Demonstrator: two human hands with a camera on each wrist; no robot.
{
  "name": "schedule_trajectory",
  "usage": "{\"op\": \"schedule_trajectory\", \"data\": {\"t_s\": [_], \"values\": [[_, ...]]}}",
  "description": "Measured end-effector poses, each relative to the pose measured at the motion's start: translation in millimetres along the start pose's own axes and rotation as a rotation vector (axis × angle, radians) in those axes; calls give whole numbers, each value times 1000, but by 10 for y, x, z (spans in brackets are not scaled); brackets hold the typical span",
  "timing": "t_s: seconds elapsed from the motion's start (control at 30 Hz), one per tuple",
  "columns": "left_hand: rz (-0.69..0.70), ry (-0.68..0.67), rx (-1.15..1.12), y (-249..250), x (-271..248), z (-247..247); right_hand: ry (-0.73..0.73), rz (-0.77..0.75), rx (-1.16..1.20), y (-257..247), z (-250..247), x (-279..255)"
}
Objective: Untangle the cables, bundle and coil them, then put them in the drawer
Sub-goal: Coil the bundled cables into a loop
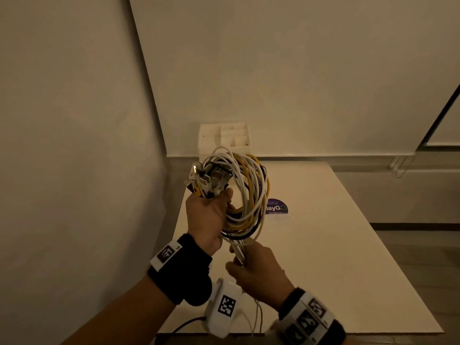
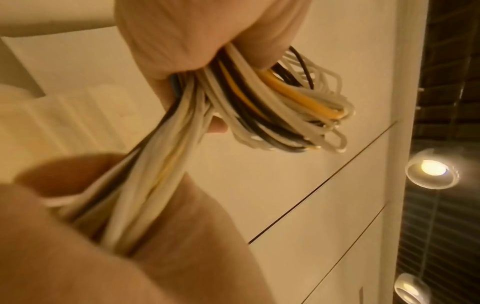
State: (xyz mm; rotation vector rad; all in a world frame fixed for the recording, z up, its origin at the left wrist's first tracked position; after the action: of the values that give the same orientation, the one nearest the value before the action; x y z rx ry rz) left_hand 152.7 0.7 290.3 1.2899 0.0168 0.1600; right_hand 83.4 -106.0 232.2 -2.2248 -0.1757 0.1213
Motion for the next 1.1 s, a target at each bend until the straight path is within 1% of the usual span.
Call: {"op": "schedule_trajectory", "data": {"t_s": [0.1,0.13,0.23,0.33,0.47,0.5,0.53,0.6,0.67,0.73,0.77,0.87,0.93,1.03,1.1], "values": [[33,33,27,44,30,-70,98,-49,-70,51,-74,-72],[46,52,42,68,42,-106,121,-69,-129,52,-106,-93],[49,88,73,78,85,-210,124,-39,-354,43,-228,-156],[72,118,119,97,114,-309,168,-63,-556,-100,-457,-237],[68,116,211,108,123,-333,274,-154,-645,-352,-748,-296],[54,104,253,103,136,-329,274,-206,-683,-418,-781,-297],[26,82,302,88,161,-322,277,-289,-720,-494,-813,-304],[-48,-25,407,41,158,-247,282,-532,-765,-660,-848,-358],[-86,-224,531,-7,78,-90,327,-791,-731,-809,-896,-450],[-115,-448,583,-83,-58,96,423,-958,-607,-912,-1005,-525],[-135,-542,568,-117,-122,163,477,-1006,-541,-939,-1041,-559],[-184,-745,498,-170,-297,298,604,-1089,-368,-1004,-1018,-679],[-214,-865,390,-169,-489,385,663,-1101,-263,-1038,-1002,-756],[-226,-925,325,-105,-680,442,696,-1084,-103,-1084,-1045,-784],[-233,-928,290,-64,-765,472,666,-1042,42,-1106,-1049,-773]]}}
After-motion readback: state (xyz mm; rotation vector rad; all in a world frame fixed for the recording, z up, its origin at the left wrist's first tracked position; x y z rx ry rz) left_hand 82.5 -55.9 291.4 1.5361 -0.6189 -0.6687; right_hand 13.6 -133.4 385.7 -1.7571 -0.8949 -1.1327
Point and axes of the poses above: each hand's wrist, its own x-axis towards the middle knuckle, its own z-axis out of the palm, y = z × x, the point moved 9 cm from there along x, towards the middle knuckle, and after that the axes turned 2 degrees about -y, right-handed, at the moved point
